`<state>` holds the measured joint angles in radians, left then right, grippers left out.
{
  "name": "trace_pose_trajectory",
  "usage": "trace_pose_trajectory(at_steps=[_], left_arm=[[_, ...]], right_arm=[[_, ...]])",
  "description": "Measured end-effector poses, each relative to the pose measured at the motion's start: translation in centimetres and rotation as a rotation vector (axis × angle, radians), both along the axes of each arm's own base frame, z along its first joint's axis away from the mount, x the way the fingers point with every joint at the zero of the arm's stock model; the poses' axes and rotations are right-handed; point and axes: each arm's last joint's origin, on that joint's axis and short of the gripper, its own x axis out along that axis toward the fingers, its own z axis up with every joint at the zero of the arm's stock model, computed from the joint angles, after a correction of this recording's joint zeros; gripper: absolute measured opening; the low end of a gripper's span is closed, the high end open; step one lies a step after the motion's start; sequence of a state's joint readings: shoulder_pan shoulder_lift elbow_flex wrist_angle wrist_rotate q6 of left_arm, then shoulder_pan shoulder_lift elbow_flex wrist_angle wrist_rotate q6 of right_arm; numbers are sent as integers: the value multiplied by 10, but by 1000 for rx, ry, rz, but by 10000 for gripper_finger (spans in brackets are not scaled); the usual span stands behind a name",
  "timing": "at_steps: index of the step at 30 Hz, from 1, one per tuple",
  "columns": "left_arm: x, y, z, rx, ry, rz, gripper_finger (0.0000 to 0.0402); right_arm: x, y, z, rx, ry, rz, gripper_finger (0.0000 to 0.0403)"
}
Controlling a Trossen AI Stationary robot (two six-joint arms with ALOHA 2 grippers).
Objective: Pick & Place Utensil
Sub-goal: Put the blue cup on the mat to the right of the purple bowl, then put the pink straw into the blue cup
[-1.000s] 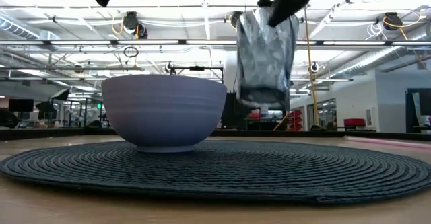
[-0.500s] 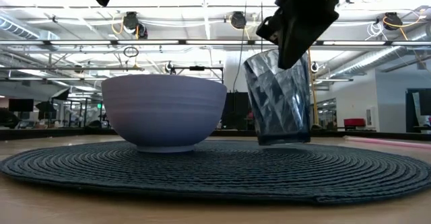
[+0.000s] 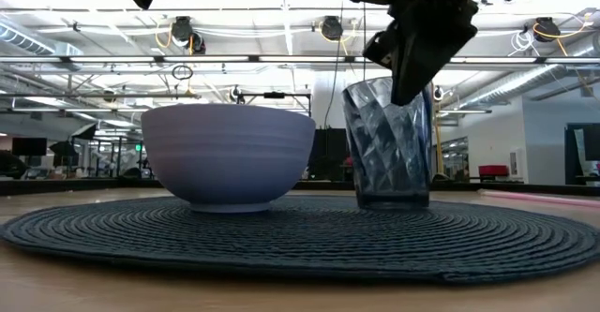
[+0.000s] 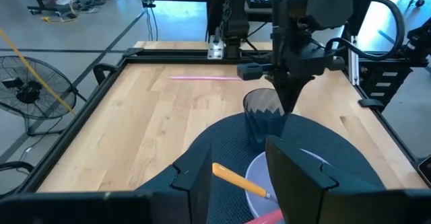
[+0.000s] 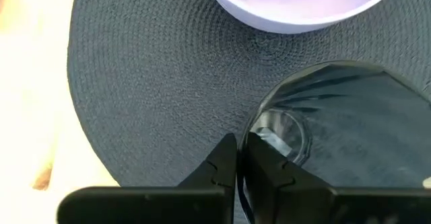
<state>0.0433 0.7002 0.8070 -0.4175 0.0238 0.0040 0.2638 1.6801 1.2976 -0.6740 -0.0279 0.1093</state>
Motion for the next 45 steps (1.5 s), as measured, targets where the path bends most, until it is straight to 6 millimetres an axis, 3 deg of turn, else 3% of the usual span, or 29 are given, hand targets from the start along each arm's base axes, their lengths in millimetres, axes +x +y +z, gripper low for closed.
trace_pose_trajectory(at_steps=[8,19,29,35,45], left_arm=[[0,0,0,-3,-1,1,145],[0,0,0,-2,-2,1,145],[0,0,0,-5,-3,2,145],[0,0,0,-5,-3,2,145],[-1,0,-2,-3,19,1,145]], right_arm=[[-2,-1,-5,14,-3,-21,26],[-2,-1,-6,16,0,-25,103],[-16,-5,31,46,-127,-30,169],[-41,-13,62,-24,-204,-88,182],[-108,-40,103,-191,-227,-417,179]])
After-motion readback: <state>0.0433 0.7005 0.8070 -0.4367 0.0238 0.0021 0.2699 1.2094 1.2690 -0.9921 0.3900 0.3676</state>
